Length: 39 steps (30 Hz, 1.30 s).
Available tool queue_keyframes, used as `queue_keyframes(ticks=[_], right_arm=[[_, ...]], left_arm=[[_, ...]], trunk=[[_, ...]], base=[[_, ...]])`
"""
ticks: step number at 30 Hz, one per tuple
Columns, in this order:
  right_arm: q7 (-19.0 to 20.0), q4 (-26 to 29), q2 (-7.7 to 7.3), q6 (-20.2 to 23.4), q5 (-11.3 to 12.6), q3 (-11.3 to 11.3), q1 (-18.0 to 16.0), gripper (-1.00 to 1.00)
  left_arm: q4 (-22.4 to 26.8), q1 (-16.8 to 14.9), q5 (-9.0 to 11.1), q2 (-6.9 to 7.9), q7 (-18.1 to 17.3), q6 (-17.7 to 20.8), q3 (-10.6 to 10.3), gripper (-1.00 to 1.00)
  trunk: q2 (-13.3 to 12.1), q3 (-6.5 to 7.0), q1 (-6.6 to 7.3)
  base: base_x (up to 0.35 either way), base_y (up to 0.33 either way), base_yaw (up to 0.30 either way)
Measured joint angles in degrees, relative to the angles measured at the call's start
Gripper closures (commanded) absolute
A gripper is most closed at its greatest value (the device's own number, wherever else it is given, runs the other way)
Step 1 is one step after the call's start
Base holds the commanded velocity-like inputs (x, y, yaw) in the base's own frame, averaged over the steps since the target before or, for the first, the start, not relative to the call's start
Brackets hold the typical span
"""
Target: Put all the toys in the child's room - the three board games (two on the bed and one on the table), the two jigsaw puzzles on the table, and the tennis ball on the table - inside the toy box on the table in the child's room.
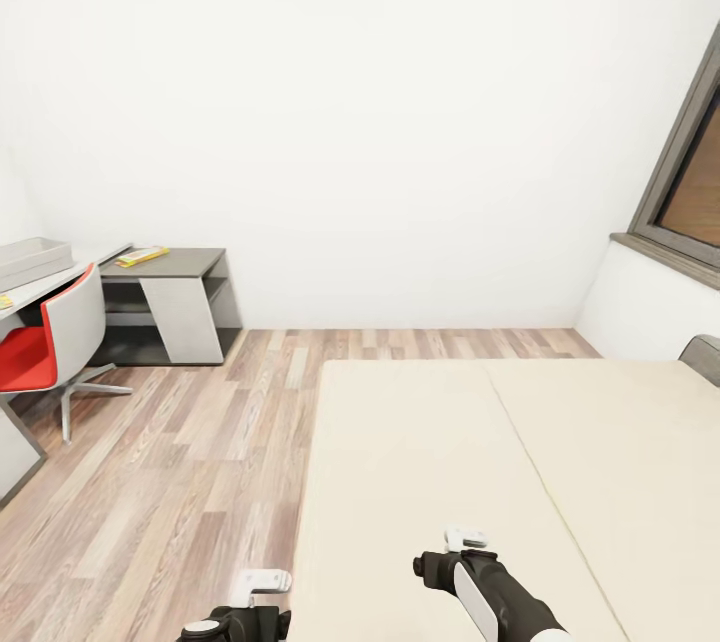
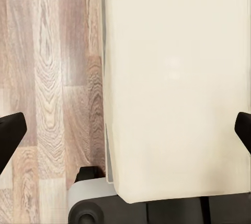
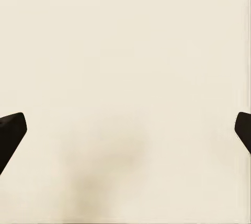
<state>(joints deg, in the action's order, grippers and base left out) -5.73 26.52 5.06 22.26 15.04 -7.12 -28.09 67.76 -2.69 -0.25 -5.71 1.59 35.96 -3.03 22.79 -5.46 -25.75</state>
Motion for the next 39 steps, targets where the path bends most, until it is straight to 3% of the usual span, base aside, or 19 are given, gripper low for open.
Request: queue_keyframes(ticks=[39], right_arm=[[-0.21, -1.93, -0.09, -0.27, -0.15, 0.10, 0.00, -1.00]], left_arm=[[-0.01, 0.00, 0.01, 0.00, 0.08, 0.03, -0.09, -1.00]], trunk=[[0.00, 0.00, 0.00]], base=[[0.000, -0.243, 0.000]])
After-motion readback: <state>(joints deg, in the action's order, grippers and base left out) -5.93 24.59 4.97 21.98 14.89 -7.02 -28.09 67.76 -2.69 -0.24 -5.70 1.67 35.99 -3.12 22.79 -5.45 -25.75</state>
